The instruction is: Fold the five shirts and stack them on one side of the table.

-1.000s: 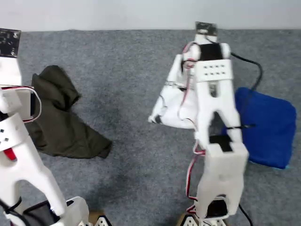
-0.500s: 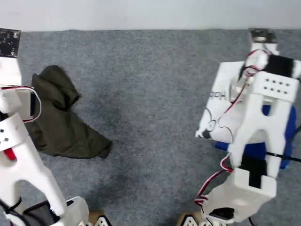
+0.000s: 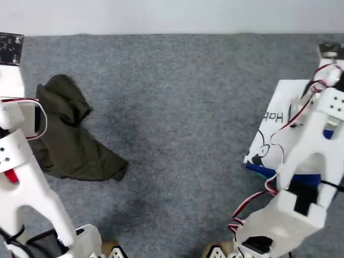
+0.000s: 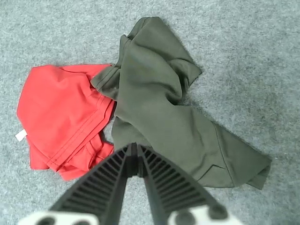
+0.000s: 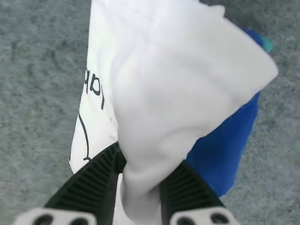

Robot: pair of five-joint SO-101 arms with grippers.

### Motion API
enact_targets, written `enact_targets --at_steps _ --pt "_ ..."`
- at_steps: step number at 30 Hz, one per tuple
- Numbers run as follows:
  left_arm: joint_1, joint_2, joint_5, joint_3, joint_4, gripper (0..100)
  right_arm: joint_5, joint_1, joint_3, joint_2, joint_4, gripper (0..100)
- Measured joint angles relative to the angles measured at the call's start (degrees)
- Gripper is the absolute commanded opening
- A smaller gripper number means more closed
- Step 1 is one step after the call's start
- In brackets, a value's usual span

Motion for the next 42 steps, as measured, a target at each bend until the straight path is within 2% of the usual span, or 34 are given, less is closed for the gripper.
enact_targets --at_steps 5,8,10,12,17,19,22,25,36,38,42 --pt "0.0 0.0 0.0 0.0 0.0 0 0.0 3.0 0.0 5.5 -3.0 33.3" --pt "0.0 0.0 0.0 0.0 0.0 0 0.0 4.2 -1.8 5.6 -2.4 36.8" --pt "0.0 0.0 0.0 0.0 0.0 0 0.0 4.4 -4.6 5.6 -0.8 35.4" --pt "0.0 0.0 0.0 0.0 0.0 0 0.0 4.4 -7.4 5.6 0.5 29.8" --pt "0.0 0.0 0.0 0.0 0.0 0 0.0 3.4 -8.8 2.4 0.6 0.0" --pt "0.0 0.0 0.0 0.0 0.0 0 0.1 2.5 -8.8 1.4 0.6 4.7" --pt "0.0 0.0 0.0 0.0 0.0 0 1.1 1.7 -8.8 1.7 0.6 0.9" --pt "0.0 0.0 0.0 0.0 0.0 0 2.4 1.9 -8.8 4.7 -0.6 1.3" --pt "0.0 0.0 0.0 0.0 0.0 0 8.4 10.0 -8.8 22.6 -20.8 0.9" --pt "0.0 0.0 0.0 0.0 0.0 0 8.4 10.1 -8.8 23.6 -21.0 0.9" --pt "0.0 0.0 0.0 0.0 0.0 0 8.4 7.6 -16.0 22.5 -13.0 0.9"
